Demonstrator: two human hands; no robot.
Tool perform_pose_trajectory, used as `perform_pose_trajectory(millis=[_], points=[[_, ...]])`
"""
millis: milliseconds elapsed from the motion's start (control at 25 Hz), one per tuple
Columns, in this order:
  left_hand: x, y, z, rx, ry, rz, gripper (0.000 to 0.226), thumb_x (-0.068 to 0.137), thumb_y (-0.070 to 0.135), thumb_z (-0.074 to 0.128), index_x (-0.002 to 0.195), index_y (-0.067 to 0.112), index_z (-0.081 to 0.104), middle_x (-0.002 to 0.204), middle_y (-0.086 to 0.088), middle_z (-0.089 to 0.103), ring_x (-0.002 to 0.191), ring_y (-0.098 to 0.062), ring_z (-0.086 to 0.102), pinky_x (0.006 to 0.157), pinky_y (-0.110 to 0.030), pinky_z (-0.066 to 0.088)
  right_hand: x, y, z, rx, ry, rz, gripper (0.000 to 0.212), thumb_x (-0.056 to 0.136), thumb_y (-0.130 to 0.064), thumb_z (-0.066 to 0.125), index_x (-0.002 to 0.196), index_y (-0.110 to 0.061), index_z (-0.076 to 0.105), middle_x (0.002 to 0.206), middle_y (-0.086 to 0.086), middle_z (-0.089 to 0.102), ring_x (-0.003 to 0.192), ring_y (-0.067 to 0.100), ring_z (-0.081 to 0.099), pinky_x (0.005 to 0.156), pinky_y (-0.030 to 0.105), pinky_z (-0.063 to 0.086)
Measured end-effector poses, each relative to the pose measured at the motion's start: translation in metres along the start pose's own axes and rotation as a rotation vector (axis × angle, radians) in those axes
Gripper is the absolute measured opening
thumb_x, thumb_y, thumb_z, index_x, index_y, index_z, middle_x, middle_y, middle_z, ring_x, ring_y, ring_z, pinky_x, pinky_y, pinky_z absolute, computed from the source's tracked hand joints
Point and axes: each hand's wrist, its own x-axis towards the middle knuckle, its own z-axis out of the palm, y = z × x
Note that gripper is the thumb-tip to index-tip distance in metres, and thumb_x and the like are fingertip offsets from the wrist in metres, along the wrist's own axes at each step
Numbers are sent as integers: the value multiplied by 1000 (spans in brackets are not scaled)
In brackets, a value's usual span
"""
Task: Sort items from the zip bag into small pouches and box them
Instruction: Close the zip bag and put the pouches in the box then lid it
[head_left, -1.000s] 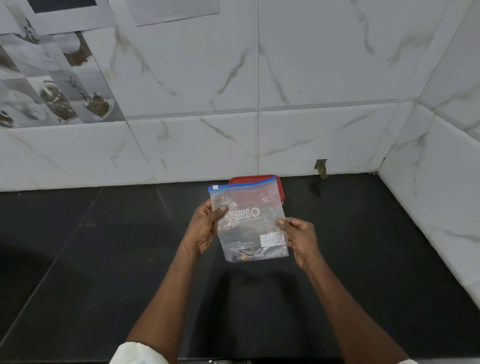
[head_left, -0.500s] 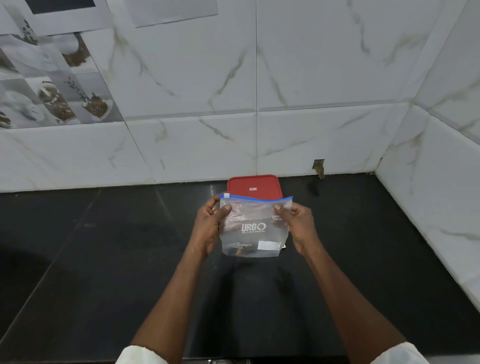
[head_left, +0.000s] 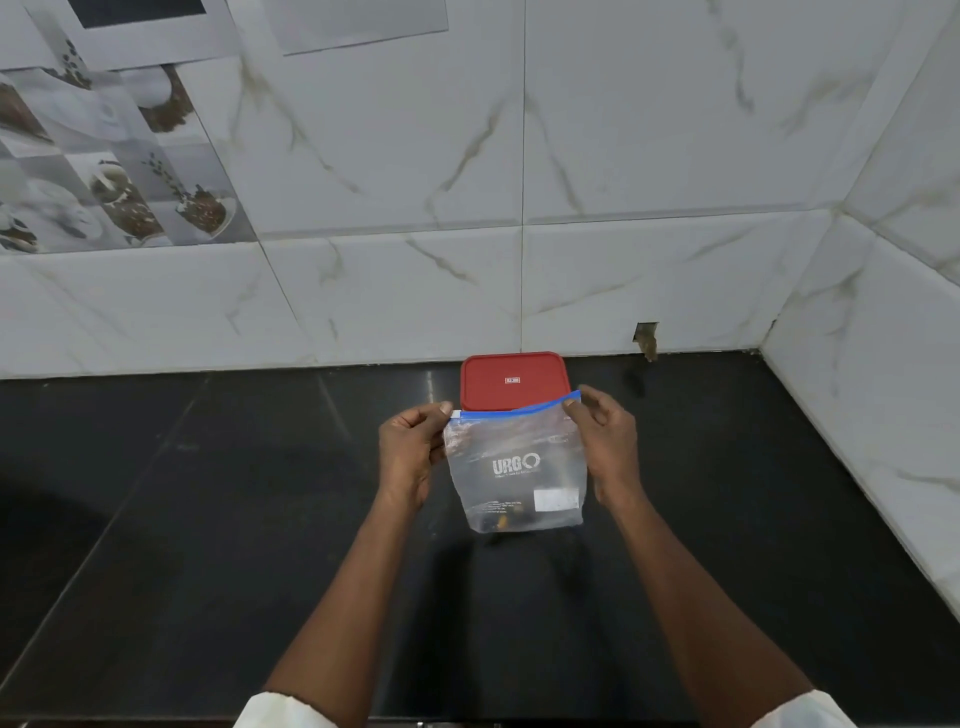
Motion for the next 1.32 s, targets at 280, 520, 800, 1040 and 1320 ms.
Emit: perform_pose_trajectory(millis=[280,520,800,1040,1320], points=[[-1,-2,11,23,-122,30,10,88,6,73,97,1,74,85,-15,74,73,-22,69,66,-30,60,3,-29,33,-944,-432,-600,42,93,-50,57,126,-25,64,119,-4,70,117,13,59,121,45,15],[1,5,-1,-51,-70,64,22,88,0,72,109,2,70,93,-12,78,80,-18,74,74,-31,62,15,-35,29,-849,-607,-360,29,82,-32,75,109,-24,73,103,-4,73,96,15,66,85,38,52],[-1,-4,-6,74,-108,5,20,83,5,77,102,0,74,89,-16,76,76,-24,70,73,-36,57,29,-30,38,-846,-639,-342,18,92,-35,64,90,-21,75,82,-2,72,76,17,64,69,32,46],[-3,-7,-5,76,-141,13,11,86,5,74,96,8,77,87,-12,76,76,-20,72,70,-32,57,12,-25,70,-645,-595,-482,22,91,-27,67,109,-17,73,100,-1,74,86,11,65,79,30,51],[-1,-8,-7,22,-37,51,7,87,5,74,91,2,79,91,-21,75,76,-24,71,68,-32,59,14,-18,79,-675,-558,-522,13,88,-29,69,93,-20,77,87,-4,73,79,12,67,74,38,55]])
